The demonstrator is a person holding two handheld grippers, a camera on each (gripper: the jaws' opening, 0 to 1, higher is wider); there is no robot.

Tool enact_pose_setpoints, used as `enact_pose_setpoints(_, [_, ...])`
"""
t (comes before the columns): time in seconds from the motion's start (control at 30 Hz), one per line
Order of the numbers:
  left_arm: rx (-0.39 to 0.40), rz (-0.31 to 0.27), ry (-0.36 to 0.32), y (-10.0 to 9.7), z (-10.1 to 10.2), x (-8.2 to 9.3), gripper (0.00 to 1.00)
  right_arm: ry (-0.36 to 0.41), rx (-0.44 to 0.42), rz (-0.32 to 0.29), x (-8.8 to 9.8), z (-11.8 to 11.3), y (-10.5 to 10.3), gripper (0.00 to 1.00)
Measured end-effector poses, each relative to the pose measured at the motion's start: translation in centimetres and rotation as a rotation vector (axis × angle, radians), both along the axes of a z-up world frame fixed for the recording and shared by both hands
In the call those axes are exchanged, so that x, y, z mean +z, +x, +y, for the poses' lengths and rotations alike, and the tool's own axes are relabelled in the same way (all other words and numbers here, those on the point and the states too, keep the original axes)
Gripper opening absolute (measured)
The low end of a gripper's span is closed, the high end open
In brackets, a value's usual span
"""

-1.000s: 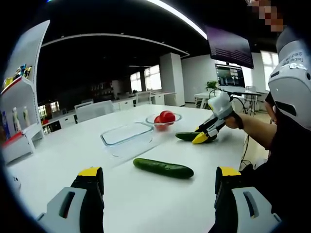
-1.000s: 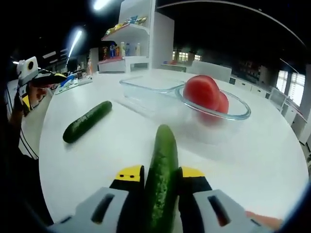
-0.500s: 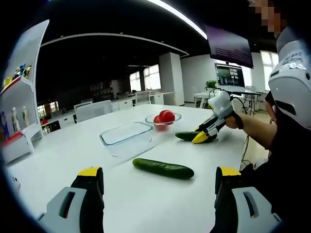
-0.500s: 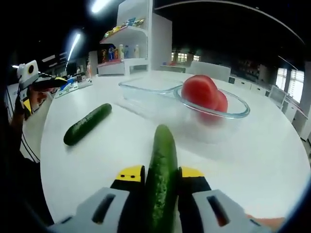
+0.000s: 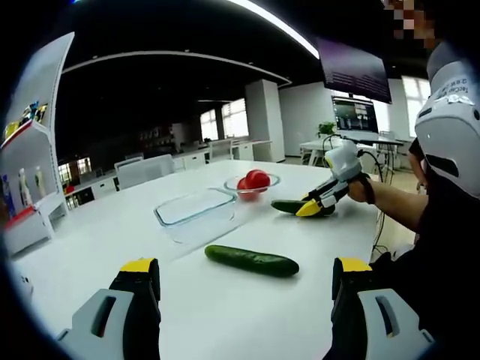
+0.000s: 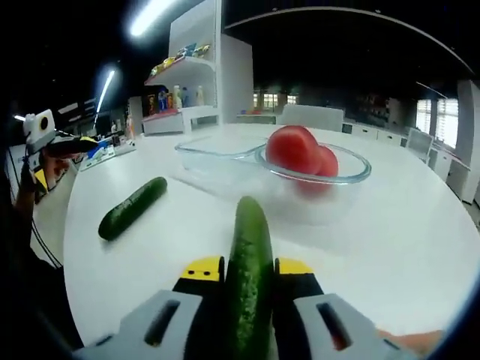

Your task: Sort the scattered tomatoes and cucumbers on the table and place them into their respective storage containers

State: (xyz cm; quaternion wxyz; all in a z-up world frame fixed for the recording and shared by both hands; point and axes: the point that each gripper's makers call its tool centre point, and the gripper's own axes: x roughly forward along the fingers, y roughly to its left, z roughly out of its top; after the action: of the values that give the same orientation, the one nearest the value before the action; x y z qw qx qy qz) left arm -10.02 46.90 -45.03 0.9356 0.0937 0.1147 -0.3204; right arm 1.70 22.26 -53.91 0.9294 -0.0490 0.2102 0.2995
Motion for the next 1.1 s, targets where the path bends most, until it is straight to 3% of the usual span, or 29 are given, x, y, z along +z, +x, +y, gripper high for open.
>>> enact_pose_setpoints(0.47, [0.007, -0.003, 0.004, -0.1, 0.2, 0.2, 0.95, 0.035, 0.036, -0.083, 5.3, 0.0, -1.5, 0.2])
enact_pose_setpoints(0.77, [0.008, -0.004, 0.003, 0.0, 0.3, 0.2, 0.95, 0.04, 0.088, -0.157, 9.5, 0.3, -3.7, 0.2])
enact_pose_setpoints(1.1, [0.007, -0.004, 0.001, -0.1, 0.4, 0.2, 0.95, 0.039, 0.139, -0.214, 12.0, 0.5, -5.2, 0.2])
